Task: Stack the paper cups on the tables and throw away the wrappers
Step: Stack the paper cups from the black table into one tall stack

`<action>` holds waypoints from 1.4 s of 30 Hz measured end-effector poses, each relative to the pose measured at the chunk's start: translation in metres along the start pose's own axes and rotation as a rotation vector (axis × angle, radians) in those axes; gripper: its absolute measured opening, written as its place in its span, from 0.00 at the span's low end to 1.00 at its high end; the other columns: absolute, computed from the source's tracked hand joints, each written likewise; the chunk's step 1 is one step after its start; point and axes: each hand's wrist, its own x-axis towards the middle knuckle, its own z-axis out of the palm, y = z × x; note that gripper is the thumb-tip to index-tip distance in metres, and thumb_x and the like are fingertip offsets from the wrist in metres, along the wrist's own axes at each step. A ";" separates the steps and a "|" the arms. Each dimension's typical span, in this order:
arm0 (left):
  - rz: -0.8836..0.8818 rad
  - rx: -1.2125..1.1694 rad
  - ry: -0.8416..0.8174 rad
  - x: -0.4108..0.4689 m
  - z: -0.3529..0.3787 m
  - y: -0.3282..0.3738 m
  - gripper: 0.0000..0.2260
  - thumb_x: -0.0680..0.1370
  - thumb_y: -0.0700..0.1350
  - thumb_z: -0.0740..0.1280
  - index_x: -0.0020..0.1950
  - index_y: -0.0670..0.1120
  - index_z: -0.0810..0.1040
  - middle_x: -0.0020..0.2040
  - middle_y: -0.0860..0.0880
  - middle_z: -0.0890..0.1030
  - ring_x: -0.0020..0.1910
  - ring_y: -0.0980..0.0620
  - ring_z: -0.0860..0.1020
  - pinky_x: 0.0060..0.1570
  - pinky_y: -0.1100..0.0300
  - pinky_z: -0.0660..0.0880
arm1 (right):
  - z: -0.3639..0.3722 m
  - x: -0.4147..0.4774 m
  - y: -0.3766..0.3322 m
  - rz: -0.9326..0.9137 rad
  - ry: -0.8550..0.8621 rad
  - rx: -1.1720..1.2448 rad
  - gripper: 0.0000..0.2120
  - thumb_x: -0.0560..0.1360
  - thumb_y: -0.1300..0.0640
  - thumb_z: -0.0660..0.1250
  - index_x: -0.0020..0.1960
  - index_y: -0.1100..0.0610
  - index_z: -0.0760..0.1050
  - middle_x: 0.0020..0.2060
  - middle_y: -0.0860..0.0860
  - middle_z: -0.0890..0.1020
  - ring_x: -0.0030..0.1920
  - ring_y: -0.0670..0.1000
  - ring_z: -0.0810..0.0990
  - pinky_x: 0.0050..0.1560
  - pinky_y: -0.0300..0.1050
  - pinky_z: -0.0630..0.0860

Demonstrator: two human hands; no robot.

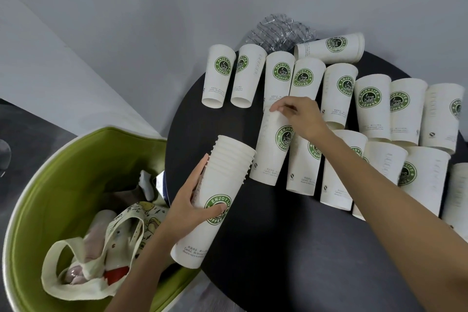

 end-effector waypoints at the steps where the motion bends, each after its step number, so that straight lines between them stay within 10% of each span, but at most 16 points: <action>1: -0.004 -0.002 -0.001 -0.001 0.000 0.000 0.44 0.65 0.48 0.78 0.68 0.77 0.57 0.70 0.58 0.73 0.63 0.52 0.78 0.57 0.54 0.79 | -0.004 -0.001 -0.001 -0.018 0.029 0.009 0.11 0.78 0.65 0.62 0.46 0.54 0.82 0.45 0.46 0.82 0.48 0.54 0.79 0.45 0.29 0.68; 16: -0.001 0.050 -0.077 -0.018 0.004 -0.002 0.45 0.70 0.38 0.77 0.76 0.64 0.55 0.71 0.63 0.69 0.64 0.63 0.74 0.53 0.69 0.76 | -0.051 -0.022 -0.038 -0.134 0.381 0.174 0.10 0.76 0.66 0.63 0.48 0.57 0.81 0.40 0.39 0.79 0.39 0.32 0.74 0.43 0.26 0.66; 32: 0.041 0.026 -0.114 -0.019 0.013 0.002 0.46 0.69 0.37 0.77 0.77 0.63 0.56 0.72 0.63 0.69 0.66 0.59 0.74 0.58 0.63 0.76 | 0.001 -0.065 -0.049 -0.083 0.146 0.358 0.17 0.77 0.64 0.62 0.42 0.44 0.80 0.45 0.53 0.84 0.50 0.64 0.76 0.50 0.44 0.70; 42: 0.061 0.013 -0.135 -0.015 0.019 0.004 0.46 0.69 0.38 0.78 0.76 0.65 0.57 0.72 0.61 0.70 0.66 0.55 0.75 0.60 0.56 0.77 | 0.024 -0.102 -0.056 -0.014 -0.008 0.301 0.10 0.79 0.63 0.60 0.50 0.54 0.80 0.32 0.35 0.77 0.31 0.38 0.71 0.35 0.27 0.66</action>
